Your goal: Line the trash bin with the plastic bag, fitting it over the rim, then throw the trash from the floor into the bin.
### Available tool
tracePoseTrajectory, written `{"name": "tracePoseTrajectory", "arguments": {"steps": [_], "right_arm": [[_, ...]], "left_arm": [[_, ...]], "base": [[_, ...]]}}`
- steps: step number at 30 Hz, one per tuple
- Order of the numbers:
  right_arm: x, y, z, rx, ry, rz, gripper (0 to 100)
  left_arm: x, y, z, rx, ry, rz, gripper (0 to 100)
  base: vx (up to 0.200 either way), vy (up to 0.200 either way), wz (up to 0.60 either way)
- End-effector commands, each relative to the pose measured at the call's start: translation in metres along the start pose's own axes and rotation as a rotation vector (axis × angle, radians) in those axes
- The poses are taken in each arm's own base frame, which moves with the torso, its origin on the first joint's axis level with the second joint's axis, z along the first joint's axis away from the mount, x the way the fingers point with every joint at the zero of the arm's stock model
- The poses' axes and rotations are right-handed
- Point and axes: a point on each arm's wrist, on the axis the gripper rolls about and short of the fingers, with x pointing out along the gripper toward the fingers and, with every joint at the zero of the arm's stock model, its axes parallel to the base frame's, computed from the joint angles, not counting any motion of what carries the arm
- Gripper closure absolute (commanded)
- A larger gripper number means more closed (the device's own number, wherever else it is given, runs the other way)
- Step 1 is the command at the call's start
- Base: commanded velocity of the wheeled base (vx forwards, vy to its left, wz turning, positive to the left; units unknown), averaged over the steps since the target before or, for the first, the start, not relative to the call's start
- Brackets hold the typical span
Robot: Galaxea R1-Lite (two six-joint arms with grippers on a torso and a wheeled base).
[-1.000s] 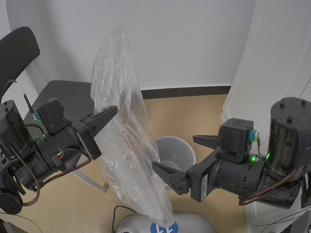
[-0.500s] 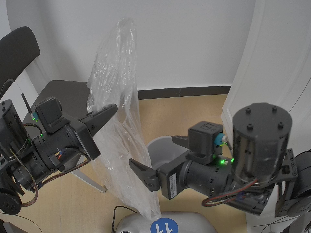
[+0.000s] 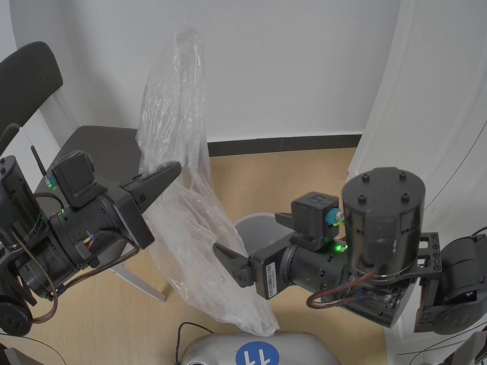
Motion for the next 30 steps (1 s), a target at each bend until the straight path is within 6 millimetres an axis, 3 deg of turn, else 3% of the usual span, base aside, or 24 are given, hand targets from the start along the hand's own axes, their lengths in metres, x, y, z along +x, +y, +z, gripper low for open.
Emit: {"name": "tracePoseTrajectory", "arguments": {"steps": [1,7,30], "right_arm": [[-0.016,-0.004,-0.004,-0.004,0.005,0.005,0],[-0.029,-0.009,-0.019,-0.003,0.045,0.010,0],[-0.030,-0.017,-0.046,0.048,0.138,-0.024,0]], "left_arm": [[0.000,0.001,0.001,0.001,-0.005,0.004,100],[0.000,0.001,0.002,0.001,-0.009,0.004,100],[-0.011,0.000,0.017,0.007,-0.094,-0.002,100]], "base": [[0.000,0.000,0.00],[0.000,0.000,0.00],[0.000,0.000,0.00]]}}
